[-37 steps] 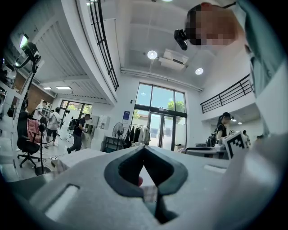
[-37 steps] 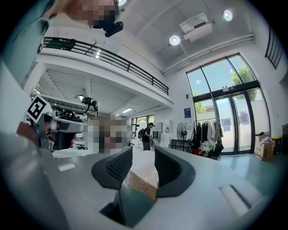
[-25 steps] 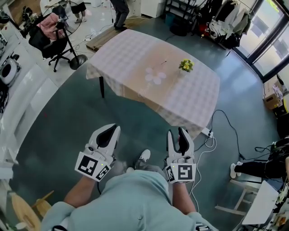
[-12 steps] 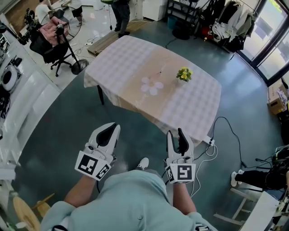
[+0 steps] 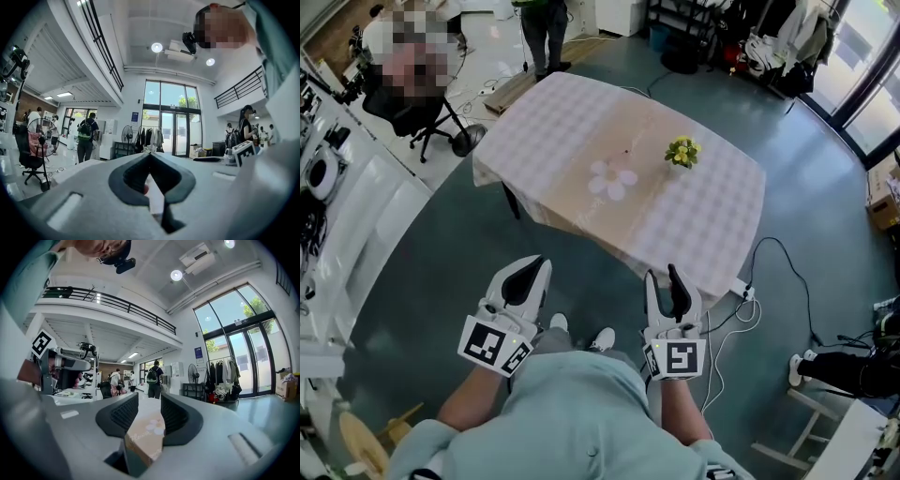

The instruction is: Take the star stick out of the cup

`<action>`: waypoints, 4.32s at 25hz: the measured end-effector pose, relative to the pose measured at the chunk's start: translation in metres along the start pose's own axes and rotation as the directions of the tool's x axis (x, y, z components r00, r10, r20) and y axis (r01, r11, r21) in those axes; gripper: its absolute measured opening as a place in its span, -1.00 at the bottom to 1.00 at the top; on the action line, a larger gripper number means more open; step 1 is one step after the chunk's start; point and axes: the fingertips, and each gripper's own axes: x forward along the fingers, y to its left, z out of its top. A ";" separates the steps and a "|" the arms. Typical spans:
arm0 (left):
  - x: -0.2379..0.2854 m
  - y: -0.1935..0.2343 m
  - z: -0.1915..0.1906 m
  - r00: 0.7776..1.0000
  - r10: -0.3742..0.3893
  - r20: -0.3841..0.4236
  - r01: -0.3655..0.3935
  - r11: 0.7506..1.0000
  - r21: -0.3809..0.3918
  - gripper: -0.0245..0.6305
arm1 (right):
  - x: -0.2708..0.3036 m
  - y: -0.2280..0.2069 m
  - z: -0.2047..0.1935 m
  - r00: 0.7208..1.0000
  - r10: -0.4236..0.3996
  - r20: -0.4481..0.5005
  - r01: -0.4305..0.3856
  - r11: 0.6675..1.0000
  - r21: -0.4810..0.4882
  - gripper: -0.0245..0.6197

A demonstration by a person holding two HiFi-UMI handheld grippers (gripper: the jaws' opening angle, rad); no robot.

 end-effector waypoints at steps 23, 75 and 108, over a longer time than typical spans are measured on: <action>0.090 0.098 0.010 0.985 -0.169 0.031 0.170 0.985 -0.034 -0.91 | 0.093 -0.001 -0.002 0.985 -0.170 -0.035 0.169 0.985 -0.026 -0.53; 0.171 0.211 0.020 0.974 -0.225 0.033 0.227 0.972 -0.057 -0.91 | 0.286 -0.038 -0.094 0.954 -0.210 -0.214 0.220 0.975 0.024 -0.52; 0.150 0.218 0.026 0.992 -0.128 0.016 0.129 0.992 -0.019 -0.91 | 0.335 -0.072 -0.160 0.923 -0.229 -0.310 0.240 0.971 -0.003 -0.52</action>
